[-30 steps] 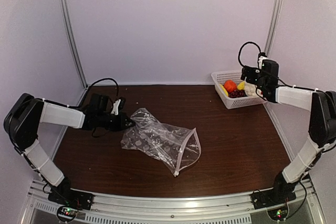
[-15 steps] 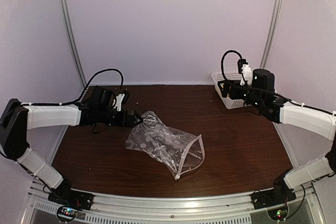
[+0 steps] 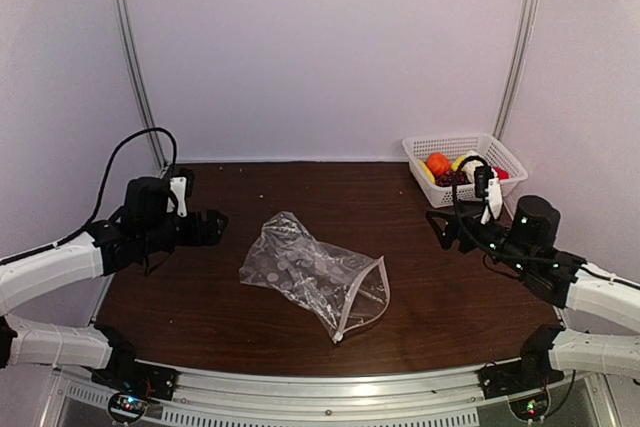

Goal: Open the zip-top bag and remove the fake food

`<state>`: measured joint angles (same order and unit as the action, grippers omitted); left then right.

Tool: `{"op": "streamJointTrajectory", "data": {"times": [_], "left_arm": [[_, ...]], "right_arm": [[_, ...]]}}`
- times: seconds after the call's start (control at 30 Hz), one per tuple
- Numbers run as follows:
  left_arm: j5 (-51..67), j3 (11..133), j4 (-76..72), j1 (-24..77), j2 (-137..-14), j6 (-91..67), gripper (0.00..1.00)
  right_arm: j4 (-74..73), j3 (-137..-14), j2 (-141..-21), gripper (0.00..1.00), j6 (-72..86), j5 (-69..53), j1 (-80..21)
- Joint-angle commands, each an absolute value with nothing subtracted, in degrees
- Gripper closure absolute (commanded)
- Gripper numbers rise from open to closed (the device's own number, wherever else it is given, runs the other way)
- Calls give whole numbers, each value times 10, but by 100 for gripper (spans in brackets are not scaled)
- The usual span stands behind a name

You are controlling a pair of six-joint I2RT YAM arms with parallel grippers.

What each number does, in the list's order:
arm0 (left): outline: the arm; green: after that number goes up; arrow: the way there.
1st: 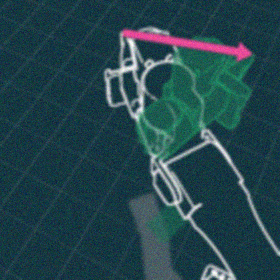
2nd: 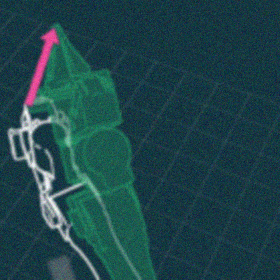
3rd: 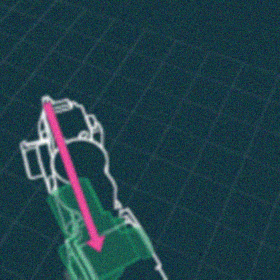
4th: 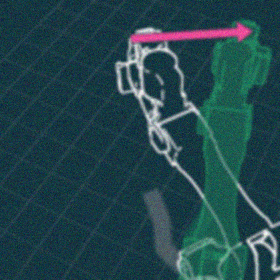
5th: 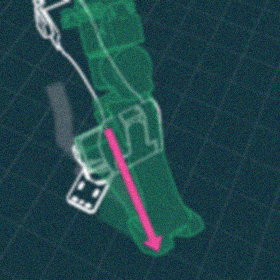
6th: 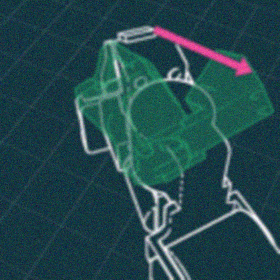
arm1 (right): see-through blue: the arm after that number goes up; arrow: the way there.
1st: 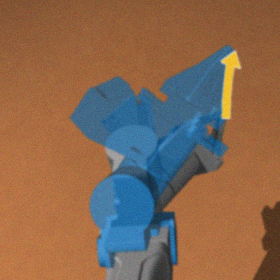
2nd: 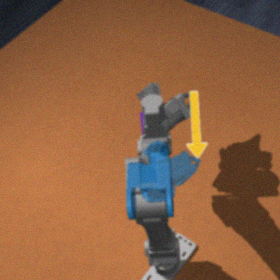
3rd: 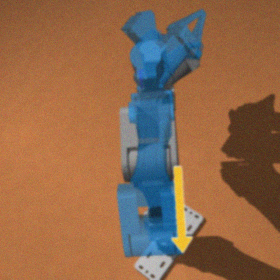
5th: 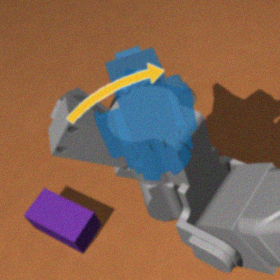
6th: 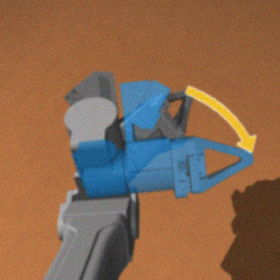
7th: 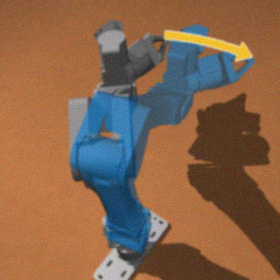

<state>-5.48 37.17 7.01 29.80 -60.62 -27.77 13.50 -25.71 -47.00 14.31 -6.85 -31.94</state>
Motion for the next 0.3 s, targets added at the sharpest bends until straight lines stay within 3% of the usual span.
{"op": "streamJointTrajectory", "data": {"times": [0.0, 0.27], "left_arm": [[-121, 317, 74, 299, -567, -302, 2], [-135, 316, 57, 299, -567, -310, 2]], "right_arm": [[144, -191, -404, 1, 166, -46, -324], [137, -165, -387, 0, 166, -25, -324]]}}
